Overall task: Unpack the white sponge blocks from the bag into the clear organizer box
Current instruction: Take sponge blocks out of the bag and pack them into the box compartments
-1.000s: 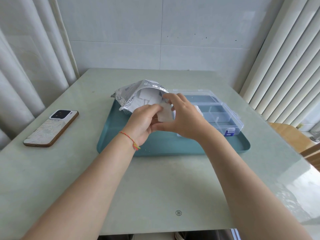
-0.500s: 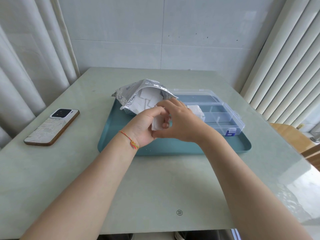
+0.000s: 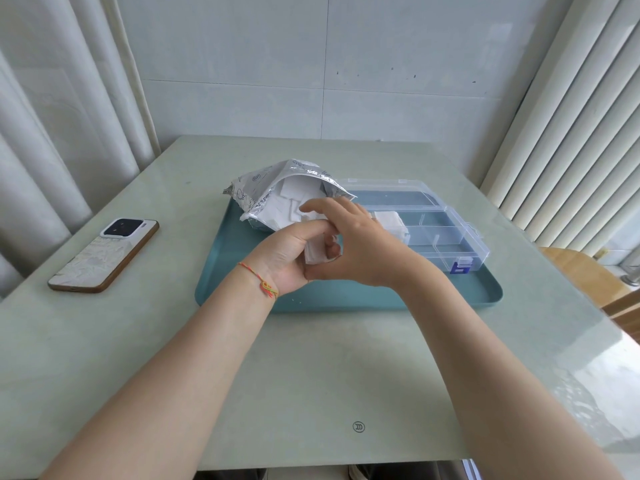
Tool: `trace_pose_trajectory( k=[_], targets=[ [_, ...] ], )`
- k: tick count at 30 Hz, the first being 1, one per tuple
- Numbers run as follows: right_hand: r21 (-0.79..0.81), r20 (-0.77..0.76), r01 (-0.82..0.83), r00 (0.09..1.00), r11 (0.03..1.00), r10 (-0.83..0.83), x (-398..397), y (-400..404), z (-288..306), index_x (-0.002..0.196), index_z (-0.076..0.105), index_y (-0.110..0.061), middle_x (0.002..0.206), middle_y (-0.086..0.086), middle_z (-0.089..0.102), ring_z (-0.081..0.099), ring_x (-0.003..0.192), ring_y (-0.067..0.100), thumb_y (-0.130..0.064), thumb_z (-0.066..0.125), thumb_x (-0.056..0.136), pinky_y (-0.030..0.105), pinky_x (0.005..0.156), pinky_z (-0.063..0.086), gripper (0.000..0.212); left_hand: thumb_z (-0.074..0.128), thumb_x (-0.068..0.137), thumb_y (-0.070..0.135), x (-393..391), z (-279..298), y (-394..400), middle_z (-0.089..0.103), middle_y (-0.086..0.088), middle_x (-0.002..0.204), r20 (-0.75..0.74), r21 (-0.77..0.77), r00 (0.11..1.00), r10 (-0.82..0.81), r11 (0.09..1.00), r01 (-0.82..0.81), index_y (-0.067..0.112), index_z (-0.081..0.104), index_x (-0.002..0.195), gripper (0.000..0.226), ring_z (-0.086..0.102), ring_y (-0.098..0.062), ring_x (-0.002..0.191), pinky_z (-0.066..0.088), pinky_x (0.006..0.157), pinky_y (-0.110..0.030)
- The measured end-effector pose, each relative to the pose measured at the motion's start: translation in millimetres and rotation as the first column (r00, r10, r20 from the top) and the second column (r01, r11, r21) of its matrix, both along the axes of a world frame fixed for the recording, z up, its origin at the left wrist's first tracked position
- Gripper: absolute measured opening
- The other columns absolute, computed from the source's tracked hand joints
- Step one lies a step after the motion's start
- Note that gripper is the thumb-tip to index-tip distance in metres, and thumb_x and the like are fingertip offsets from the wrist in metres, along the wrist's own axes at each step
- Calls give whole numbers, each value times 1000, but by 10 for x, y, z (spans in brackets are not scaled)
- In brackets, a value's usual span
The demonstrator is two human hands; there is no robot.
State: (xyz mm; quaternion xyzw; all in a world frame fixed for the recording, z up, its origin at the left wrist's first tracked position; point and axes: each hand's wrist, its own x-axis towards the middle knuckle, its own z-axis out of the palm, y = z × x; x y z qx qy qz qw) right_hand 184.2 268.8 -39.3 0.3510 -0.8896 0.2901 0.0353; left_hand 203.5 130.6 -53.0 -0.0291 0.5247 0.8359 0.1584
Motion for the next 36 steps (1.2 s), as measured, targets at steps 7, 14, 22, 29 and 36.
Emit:
trace_pose_trajectory(
  k=[7,14,22,29,36],
  targets=[
    [-40,-2,-13,1000,999,13,-16,-4,-10,131,46,-40,119,-12,46,43,114,17,-40,85,62,47,101,39,79,57,89,8,-8,-3,-12,49,2,72,7,-21,1000,18,1000,-18,19,57,73,20,53,-8,62,41,60,-19],
    [-18,7,-12,1000,1000,12,-31,9,-11,130,49,-39,116,-13,45,42,111,15,-40,88,61,46,101,39,79,60,84,9,-4,-22,-13,49,3,72,-27,-61,998,-49,997,47,21,59,73,17,53,-7,64,38,68,-22],
    [21,16,-16,1000,1000,16,-61,44,77,126,53,-36,122,-14,45,38,117,12,-37,86,63,46,101,39,70,54,89,5,-30,52,41,51,2,81,-29,-60,996,-89,994,87,22,56,84,18,56,-10,75,45,71,-25],
    [58,-66,36,997,998,-32,-169,226,438,133,48,-41,128,-12,44,38,120,13,-44,84,68,38,103,30,75,53,94,10,-116,372,203,58,3,76,-63,-145,988,-139,981,129,22,64,84,19,60,-10,65,51,60,-23],
    [124,-97,111,990,986,-99,-300,637,654,141,38,-38,132,-10,42,39,122,13,-51,82,67,39,105,30,87,68,81,17,-412,527,465,60,-1,83,-124,-140,978,-165,979,148,13,64,97,17,61,-15,75,52,69,-26]
  ],
)
